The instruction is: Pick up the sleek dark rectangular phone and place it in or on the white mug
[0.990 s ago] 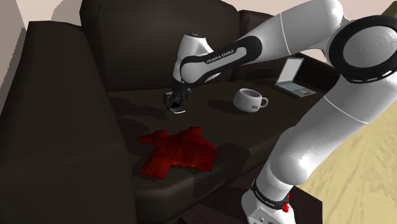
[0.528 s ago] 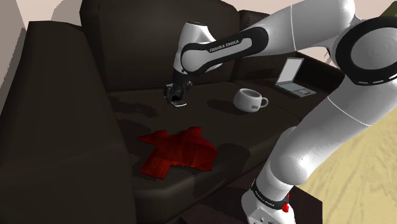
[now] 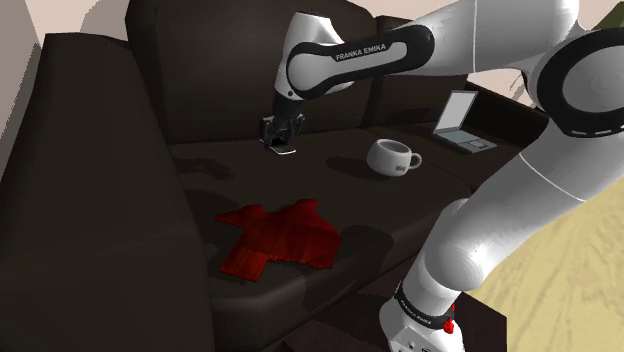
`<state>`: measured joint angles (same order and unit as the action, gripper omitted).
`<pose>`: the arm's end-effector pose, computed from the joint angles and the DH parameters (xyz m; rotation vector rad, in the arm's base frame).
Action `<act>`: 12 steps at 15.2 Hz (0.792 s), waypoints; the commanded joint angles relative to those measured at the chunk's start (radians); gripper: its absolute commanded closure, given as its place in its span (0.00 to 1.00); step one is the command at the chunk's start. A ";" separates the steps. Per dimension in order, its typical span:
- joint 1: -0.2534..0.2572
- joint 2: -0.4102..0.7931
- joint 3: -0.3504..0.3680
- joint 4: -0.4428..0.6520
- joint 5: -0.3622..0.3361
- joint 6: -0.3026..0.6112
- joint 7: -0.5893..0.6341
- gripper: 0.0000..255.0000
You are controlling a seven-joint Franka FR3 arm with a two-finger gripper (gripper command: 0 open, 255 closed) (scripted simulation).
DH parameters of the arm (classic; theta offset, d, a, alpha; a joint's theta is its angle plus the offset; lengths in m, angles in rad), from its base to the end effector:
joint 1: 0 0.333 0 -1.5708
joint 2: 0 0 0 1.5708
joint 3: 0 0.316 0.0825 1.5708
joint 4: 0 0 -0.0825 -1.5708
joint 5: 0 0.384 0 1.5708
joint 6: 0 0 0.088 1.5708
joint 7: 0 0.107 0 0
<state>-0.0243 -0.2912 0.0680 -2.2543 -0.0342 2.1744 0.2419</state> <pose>0.4828 0.0217 0.5023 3.0912 -0.2829 0.3356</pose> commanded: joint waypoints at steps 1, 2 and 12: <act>0.001 -0.005 0.000 0.024 0.001 -0.029 0.000 1.00; 0.001 -0.007 0.000 0.035 0.001 -0.043 -0.001 1.00; -0.006 -0.040 -0.017 0.125 0.005 -0.165 -0.030 1.00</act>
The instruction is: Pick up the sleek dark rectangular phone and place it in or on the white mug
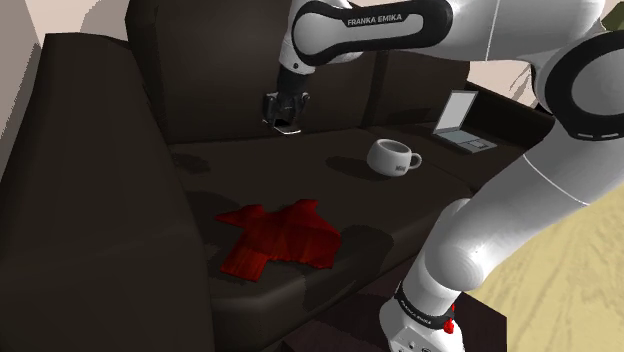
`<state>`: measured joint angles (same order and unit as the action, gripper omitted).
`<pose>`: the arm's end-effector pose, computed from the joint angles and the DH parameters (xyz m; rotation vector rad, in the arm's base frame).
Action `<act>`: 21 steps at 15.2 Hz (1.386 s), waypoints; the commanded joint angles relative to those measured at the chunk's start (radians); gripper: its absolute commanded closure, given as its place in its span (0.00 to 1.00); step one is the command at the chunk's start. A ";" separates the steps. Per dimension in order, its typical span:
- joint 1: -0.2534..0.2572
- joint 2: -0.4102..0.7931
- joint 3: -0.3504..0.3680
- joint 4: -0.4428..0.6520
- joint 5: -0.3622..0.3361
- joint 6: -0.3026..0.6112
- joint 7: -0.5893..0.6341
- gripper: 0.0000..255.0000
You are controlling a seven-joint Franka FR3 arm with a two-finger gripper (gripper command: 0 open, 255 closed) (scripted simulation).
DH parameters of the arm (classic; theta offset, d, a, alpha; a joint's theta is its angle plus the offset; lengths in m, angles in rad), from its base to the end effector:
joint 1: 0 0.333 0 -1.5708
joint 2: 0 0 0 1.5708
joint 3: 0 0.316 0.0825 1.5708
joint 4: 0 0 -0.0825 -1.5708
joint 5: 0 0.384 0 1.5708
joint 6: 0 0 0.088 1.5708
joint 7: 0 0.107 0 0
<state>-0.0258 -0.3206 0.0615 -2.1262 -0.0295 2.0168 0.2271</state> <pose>0.4796 0.0184 0.5634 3.0912 -0.2830 0.3348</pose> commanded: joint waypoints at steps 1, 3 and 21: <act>-0.012 -0.031 -0.026 -0.022 0.001 -0.008 -0.038 1.00; -0.026 -0.069 -0.058 -0.056 0.000 -0.010 -0.083 1.00; -0.172 -0.242 -0.388 -0.159 -0.085 -0.065 -0.507 1.00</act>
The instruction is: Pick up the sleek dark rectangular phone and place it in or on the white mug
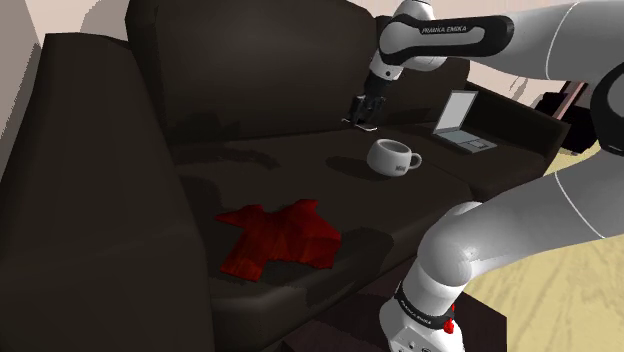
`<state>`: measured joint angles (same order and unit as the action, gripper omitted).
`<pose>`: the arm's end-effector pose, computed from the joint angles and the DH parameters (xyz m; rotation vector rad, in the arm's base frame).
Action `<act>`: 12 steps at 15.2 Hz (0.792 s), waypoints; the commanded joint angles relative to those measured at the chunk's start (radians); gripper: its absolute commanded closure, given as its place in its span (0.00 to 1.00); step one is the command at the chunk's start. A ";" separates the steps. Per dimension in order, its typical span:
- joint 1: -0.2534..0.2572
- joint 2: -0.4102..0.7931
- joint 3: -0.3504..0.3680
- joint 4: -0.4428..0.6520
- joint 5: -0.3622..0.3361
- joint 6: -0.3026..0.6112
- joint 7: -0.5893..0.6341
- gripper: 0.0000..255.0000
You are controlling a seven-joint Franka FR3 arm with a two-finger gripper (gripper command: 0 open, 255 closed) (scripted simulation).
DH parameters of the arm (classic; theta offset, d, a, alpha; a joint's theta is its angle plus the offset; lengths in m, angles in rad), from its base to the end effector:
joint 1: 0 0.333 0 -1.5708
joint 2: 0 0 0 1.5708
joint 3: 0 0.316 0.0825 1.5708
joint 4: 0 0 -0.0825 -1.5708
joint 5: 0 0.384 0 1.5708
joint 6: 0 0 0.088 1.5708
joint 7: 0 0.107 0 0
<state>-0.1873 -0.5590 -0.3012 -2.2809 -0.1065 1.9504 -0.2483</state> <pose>0.3502 -0.2171 0.5720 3.0908 -0.2850 0.3358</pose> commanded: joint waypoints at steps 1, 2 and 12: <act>-0.017 -0.003 -0.046 0.001 -0.013 -0.002 -0.057 1.00; -0.024 -0.002 -0.066 0.007 -0.018 -0.005 -0.082 1.00; -0.065 0.078 -0.288 0.130 -0.035 -0.033 -0.343 1.00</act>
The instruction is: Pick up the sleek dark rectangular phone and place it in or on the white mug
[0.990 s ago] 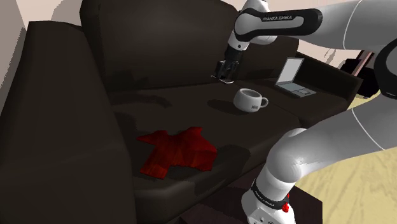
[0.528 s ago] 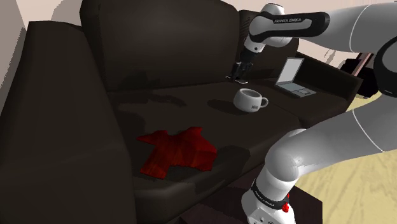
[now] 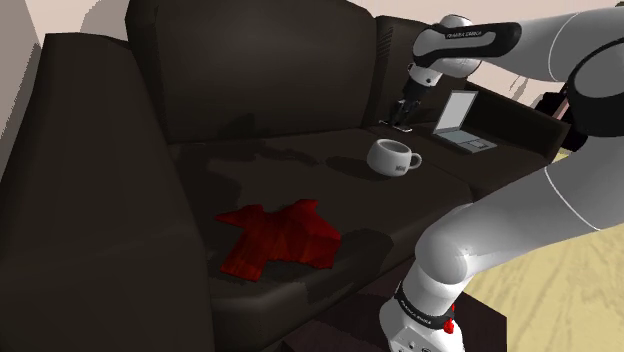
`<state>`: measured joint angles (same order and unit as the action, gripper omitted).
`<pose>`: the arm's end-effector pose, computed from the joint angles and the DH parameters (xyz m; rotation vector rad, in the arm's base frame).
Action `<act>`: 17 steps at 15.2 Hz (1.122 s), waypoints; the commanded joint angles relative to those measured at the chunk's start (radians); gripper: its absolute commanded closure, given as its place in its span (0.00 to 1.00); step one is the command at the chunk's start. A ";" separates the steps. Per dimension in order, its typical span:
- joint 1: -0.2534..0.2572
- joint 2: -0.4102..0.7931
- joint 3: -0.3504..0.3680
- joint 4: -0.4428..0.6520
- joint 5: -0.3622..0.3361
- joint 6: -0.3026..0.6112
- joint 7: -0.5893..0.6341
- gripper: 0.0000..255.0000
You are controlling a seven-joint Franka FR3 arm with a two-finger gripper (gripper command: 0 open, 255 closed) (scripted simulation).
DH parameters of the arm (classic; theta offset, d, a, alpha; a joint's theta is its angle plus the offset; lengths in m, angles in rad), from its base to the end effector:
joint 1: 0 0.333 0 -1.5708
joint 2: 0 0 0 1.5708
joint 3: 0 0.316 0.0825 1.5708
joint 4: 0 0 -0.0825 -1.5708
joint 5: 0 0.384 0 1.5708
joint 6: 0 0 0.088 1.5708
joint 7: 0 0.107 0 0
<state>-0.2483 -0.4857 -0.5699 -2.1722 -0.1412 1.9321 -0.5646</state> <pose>0.2725 -0.3593 0.5671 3.0914 -0.2854 0.3354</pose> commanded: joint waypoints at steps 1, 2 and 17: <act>-0.004 0.020 -0.044 0.040 0.002 -0.018 -0.055 1.00; -0.005 0.036 -0.069 0.059 0.007 -0.020 -0.083 1.00; -0.007 0.079 -0.147 -0.068 0.011 0.149 -0.149 1.00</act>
<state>-0.2538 -0.4052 -0.7149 -2.2291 -0.1281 2.0708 -0.7126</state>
